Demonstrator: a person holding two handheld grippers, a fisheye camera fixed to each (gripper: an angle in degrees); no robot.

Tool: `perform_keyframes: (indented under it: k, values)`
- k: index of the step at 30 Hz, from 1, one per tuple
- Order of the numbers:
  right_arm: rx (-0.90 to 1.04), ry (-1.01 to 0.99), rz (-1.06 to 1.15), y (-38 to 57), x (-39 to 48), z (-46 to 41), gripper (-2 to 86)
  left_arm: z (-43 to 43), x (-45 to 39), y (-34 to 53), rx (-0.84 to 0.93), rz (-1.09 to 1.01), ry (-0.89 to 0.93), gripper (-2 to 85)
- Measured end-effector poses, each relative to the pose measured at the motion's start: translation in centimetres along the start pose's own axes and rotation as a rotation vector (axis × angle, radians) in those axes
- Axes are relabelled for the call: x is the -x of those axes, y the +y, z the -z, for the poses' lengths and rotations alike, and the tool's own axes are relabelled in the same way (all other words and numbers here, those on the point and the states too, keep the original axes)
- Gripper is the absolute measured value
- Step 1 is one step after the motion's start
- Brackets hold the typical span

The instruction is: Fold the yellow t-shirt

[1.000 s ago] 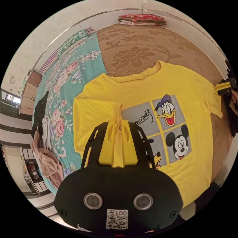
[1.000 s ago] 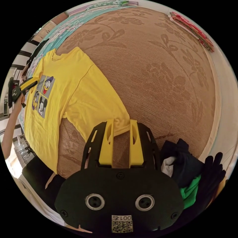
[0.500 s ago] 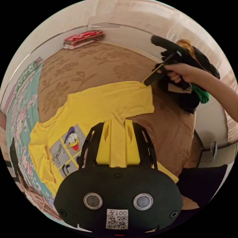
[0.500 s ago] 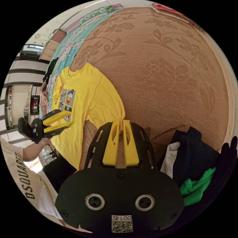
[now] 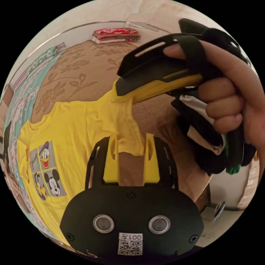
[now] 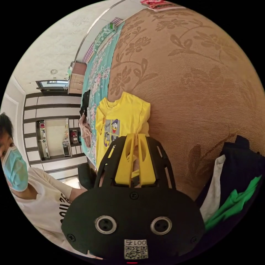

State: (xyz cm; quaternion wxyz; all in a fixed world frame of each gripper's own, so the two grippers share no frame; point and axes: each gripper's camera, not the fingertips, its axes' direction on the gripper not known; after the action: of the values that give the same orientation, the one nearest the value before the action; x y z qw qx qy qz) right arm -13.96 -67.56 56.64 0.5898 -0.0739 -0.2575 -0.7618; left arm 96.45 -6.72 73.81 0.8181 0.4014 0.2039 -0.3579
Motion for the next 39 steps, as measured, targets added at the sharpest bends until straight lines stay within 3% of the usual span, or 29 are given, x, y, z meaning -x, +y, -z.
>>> perform_keyframes:
  k: [2, 4, 8, 14, 17, 24, 28, 33, 39]
  values:
    - [0.014, 0.055, 0.036, 0.1, 0.6, -0.1, 1.3, 1.5, 2.7, -0.3, 0.013, 0.101, -0.013, 1.2]
    - [0.027, 0.084, 0.079, 0.1, 1.4, -0.4, 1.3, 3.2, 5.4, 0.1, -0.005, 0.132, 0.073, -0.1]
    - [0.098, 0.038, 0.239, -1.0, 4.8, -3.3, 1.6, 8.1, 12.5, 1.7, -0.082, 0.208, 0.279, -0.8]
    - [0.266, -0.107, 0.479, -3.4, 10.8, -13.4, 5.0, 11.6, 24.5, 5.7, -0.109, 0.420, 0.380, 0.9]
    - [0.312, 0.023, 0.560, -2.9, 12.7, -16.9, 6.3, 11.1, 29.4, 9.1, -0.050, 0.554, 0.450, 2.8]
    - [0.116, 0.455, 0.583, 4.1, 13.2, -18.0, 7.7, 13.8, 33.7, 12.6, -0.018, 0.618, 0.442, 4.1]
    - [0.160, 0.559, 0.524, 9.3, 12.3, -22.5, 8.9, 18.5, 34.4, 9.4, -0.079, 0.481, 0.316, 4.1]
    - [0.083, 0.681, 0.489, 14.3, 13.1, -29.3, 7.5, 19.9, 34.1, 2.3, -0.092, 0.180, 0.316, 4.3]
    - [-0.009, 0.826, 0.484, 16.5, 13.8, -34.8, 3.4, 14.6, 31.6, -5.7, 0.079, -0.133, 0.384, 2.7]
